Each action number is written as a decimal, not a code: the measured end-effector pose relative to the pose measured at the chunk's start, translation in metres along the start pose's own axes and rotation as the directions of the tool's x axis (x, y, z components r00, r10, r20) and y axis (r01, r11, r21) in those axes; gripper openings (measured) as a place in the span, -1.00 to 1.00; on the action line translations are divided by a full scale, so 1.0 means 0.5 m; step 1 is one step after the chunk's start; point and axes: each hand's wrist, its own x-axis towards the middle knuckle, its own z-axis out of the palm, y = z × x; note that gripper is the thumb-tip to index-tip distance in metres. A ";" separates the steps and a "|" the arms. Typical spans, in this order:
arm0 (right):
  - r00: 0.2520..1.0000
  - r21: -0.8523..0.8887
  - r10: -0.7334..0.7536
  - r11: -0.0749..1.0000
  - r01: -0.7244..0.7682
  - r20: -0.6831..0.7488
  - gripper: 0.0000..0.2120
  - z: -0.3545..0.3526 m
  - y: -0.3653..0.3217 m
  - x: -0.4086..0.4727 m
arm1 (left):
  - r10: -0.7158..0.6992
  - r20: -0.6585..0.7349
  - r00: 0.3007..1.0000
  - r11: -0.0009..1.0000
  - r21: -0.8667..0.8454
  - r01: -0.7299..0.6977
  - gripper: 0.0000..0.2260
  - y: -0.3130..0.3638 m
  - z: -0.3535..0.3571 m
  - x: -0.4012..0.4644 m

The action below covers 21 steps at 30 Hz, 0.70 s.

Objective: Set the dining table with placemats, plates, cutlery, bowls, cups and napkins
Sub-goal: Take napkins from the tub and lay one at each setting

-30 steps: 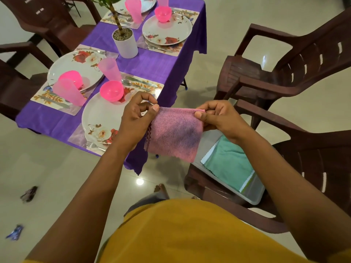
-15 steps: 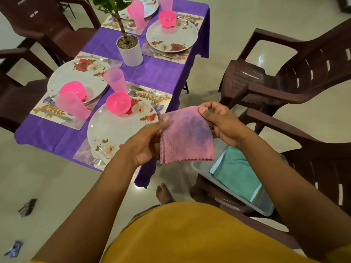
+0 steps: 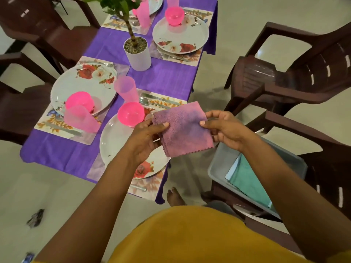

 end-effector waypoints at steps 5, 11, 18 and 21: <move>0.998 -0.146 -0.045 0.988 0.049 0.033 -0.82 0.020 -0.032 0.039 | -0.063 -0.036 0.997 0.996 -0.063 0.061 -0.71 0.008 -0.033 0.015; 0.997 -0.257 -0.046 0.965 0.060 0.060 -0.80 0.028 -0.080 0.098 | -0.020 -0.109 0.994 0.997 -0.083 0.011 -0.77 0.029 -0.042 0.040; 0.995 -0.368 -0.008 0.929 0.044 0.098 -0.74 0.016 -0.143 0.193 | 0.019 -0.245 0.969 0.999 -0.026 -0.026 -0.80 0.051 -0.022 0.112; 0.996 -0.406 -0.007 0.913 0.043 0.090 -0.70 0.011 -0.176 0.243 | 0.045 -0.388 0.921 0.999 -0.001 -0.049 -0.75 0.065 -0.004 0.160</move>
